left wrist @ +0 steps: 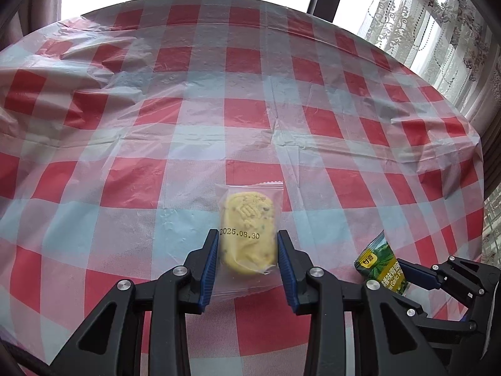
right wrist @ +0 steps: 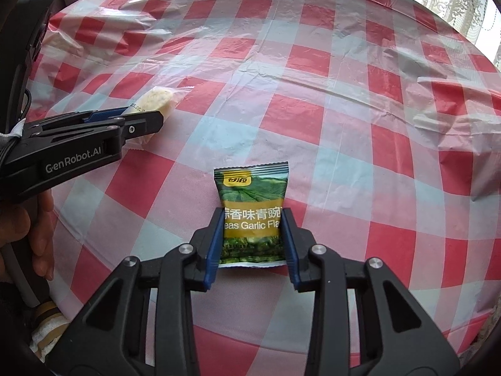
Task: Organize snacks
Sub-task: 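Grasp the cream bar with left tool while right tool grasps green pea bag, then carry both packets to the white box and open both tools over it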
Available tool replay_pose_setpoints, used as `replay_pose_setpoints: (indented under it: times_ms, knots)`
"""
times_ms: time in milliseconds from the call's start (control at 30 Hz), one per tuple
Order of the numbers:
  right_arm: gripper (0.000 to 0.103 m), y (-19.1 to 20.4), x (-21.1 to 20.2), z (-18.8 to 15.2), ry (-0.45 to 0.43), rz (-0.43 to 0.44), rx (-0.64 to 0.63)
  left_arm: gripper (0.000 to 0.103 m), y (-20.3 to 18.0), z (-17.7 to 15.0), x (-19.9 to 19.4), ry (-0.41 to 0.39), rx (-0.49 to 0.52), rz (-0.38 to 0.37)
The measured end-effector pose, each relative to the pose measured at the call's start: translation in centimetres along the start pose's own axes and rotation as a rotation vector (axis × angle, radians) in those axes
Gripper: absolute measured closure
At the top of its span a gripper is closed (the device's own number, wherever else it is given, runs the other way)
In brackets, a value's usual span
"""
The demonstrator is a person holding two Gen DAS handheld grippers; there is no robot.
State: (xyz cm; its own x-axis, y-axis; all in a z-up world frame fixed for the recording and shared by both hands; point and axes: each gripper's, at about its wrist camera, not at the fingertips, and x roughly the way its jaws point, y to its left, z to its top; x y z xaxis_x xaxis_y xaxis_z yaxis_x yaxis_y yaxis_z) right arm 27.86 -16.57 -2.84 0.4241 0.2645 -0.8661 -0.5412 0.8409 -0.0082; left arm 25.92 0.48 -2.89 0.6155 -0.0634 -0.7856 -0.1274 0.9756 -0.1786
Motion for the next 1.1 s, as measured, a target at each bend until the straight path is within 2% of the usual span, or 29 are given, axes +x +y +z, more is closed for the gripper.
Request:
replay_pose_setpoints:
  times_ms: [467,1100]
  knots:
    - [0.065,-4.2,-4.1,-3.8,-0.022,-0.050,0.137,0.066,-5.2,-1.1,-2.7,-0.005,0.087,-0.048]
    - [0.065,-9.1,-9.9,-10.3,-0.052,-0.134,0.274,0.066,-15.6,-5.2,-5.5,0.044,0.284,-0.154]
